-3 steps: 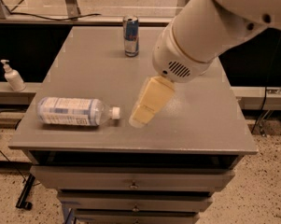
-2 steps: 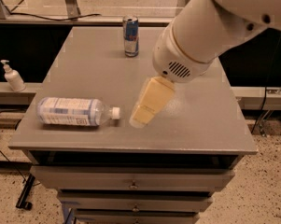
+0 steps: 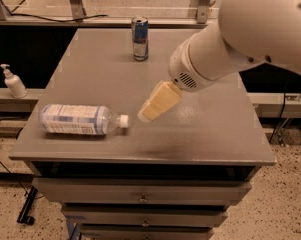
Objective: Move redbull can near blue plastic bottle
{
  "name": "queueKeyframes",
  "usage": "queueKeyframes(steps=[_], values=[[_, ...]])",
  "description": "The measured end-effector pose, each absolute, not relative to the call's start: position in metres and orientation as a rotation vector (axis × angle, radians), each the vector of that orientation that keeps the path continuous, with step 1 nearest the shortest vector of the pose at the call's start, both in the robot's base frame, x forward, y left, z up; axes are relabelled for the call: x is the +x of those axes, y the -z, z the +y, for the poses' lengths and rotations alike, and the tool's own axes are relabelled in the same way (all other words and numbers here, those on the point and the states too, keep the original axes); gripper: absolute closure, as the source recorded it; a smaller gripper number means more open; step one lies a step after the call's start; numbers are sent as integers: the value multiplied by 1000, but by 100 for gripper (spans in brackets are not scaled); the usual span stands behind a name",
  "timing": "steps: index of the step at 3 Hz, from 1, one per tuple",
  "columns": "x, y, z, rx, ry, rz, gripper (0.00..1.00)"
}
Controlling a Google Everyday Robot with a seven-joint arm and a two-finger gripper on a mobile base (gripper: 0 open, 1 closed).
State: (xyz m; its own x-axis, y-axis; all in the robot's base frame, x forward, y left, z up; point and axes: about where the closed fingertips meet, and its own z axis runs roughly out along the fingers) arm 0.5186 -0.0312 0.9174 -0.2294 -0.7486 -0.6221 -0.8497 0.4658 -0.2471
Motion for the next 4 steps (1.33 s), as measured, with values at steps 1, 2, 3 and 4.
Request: queueKeyframes(steps=[1, 2, 3, 4], values=[[573, -906, -29, -1179, -204, 1974, 0], [634, -918, -24, -1028, -246, 1879, 0], [683, -931, -9, -930, -301, 1810, 0], [730, -931, 9, -862, -365, 1771, 0]])
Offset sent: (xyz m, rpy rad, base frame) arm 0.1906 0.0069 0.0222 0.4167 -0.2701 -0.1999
